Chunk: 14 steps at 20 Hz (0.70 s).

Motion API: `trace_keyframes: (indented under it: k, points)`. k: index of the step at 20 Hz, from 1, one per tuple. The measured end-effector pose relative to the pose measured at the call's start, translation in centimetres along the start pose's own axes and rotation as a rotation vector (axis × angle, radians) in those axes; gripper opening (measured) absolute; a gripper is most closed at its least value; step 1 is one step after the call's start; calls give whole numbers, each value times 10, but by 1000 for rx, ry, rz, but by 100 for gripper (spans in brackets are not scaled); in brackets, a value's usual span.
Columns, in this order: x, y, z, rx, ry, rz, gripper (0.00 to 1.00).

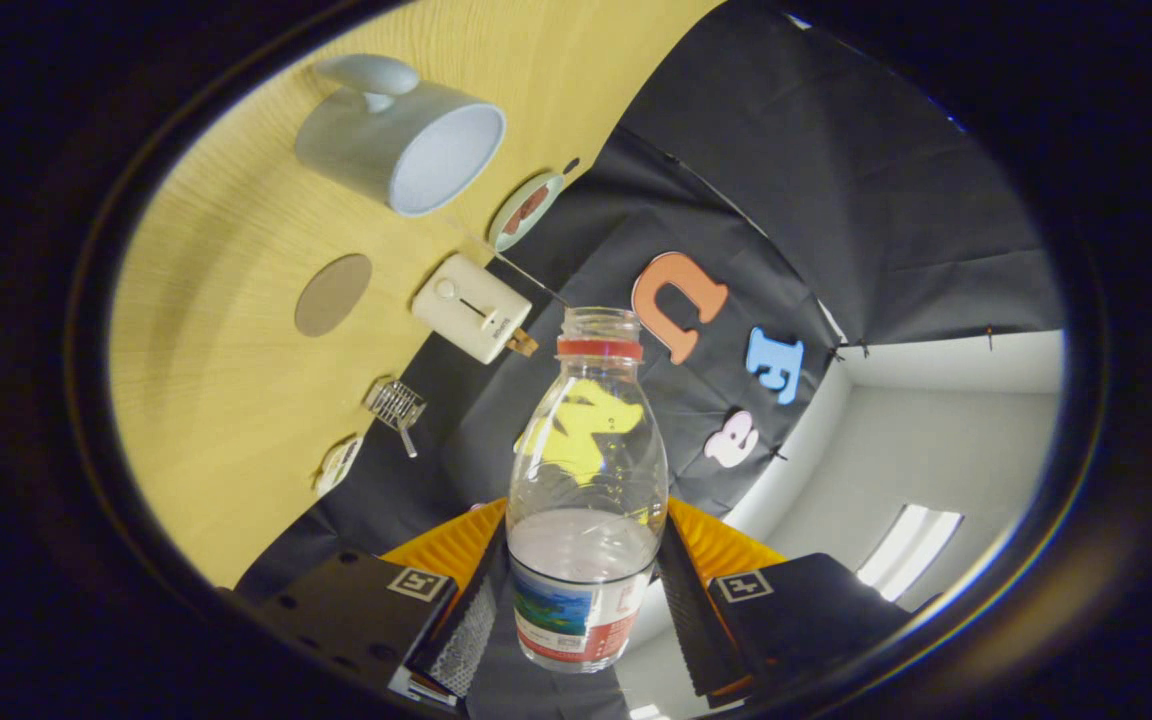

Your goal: Take the bottle from table, then pour the juice into the cup, finally place the bottle on the coaster

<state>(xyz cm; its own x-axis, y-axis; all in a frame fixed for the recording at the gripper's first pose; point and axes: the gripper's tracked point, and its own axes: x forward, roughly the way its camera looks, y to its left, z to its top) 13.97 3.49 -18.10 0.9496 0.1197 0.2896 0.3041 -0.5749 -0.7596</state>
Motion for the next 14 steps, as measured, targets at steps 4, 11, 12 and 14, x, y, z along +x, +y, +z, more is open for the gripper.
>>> trace_keyframes:
  k: [4,11,12,14]
  points:
    - [1,-6,4,-34,-24,-27,82]
    - [2,-19,14,-104,-69,-65,82]
    - [3,-21,14,-112,-70,-71,82]
    - [12,-26,15,-111,-78,-68,82]
